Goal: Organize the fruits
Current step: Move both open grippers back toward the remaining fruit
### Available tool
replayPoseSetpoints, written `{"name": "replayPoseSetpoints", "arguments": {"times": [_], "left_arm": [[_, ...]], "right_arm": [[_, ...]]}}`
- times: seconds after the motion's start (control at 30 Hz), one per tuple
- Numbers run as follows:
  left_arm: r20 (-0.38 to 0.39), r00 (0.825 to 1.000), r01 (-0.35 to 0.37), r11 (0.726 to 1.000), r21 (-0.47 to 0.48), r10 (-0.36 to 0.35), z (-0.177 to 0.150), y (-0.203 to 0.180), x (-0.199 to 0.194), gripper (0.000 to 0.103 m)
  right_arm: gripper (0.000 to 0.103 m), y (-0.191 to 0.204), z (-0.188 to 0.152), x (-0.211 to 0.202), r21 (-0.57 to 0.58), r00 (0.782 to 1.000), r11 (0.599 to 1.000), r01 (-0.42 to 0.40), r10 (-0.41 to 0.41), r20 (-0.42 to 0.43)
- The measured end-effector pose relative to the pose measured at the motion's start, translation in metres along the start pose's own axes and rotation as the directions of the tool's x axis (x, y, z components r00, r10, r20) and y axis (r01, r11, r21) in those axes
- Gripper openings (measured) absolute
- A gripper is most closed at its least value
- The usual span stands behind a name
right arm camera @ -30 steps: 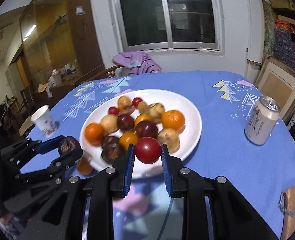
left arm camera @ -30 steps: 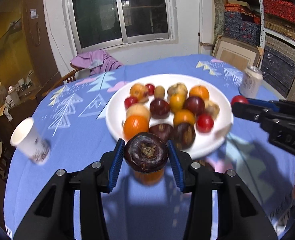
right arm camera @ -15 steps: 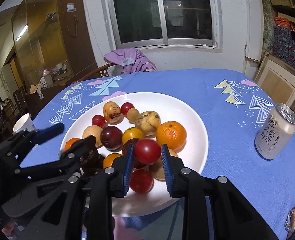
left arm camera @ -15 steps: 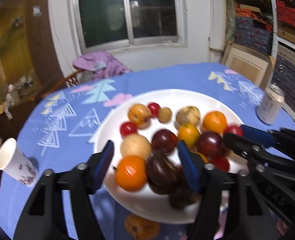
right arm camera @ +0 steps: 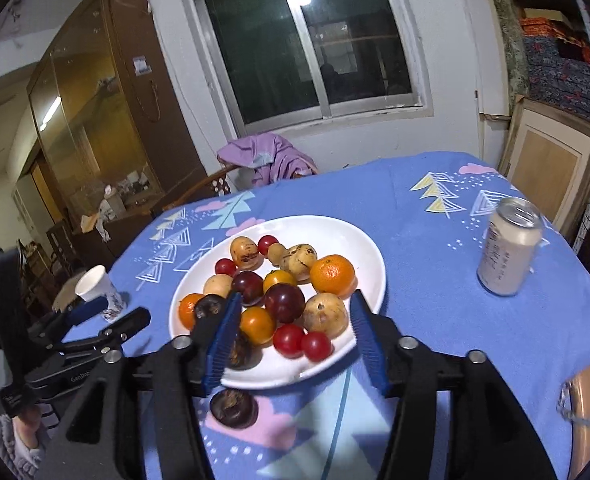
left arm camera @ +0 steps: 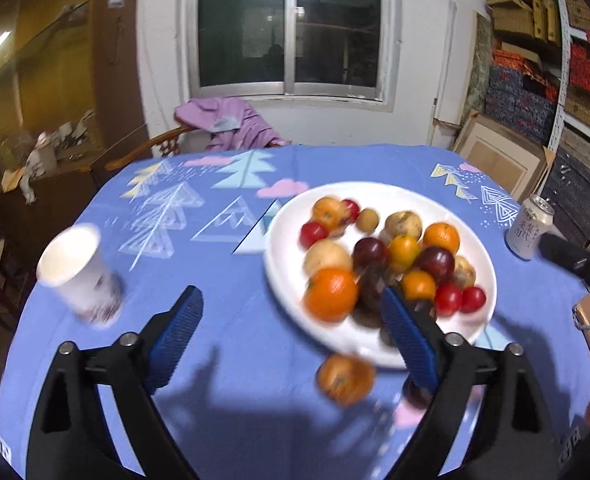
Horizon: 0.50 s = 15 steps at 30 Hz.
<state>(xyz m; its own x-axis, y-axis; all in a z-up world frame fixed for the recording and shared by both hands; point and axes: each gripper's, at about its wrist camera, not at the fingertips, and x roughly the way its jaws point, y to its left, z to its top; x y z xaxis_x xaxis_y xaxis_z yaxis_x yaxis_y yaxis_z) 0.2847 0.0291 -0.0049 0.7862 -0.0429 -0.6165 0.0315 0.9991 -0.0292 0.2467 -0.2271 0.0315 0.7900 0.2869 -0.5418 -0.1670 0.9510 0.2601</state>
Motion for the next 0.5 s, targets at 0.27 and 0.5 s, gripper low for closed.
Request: {"name": "replayPoseSetpoints", "arguments": {"times": [0.27,0.5], "left_arm": [[-0.057,0.998,0.033,0.999,-0.012,-0.034,-0.045,0.012,-0.003,0.089],[-0.059,0.998,0.035,0.992,0.121,-0.028,-0.056,-0.019,0.005,0.089]], "right_arm": [[0.071,0.008,-0.048,-0.025,-0.074,1.0,0.997,0.018,-0.02,-0.025],[0.072,0.008,-0.053,-0.026,-0.076,0.999,0.997,0.018,-0.021,-0.043]]}}
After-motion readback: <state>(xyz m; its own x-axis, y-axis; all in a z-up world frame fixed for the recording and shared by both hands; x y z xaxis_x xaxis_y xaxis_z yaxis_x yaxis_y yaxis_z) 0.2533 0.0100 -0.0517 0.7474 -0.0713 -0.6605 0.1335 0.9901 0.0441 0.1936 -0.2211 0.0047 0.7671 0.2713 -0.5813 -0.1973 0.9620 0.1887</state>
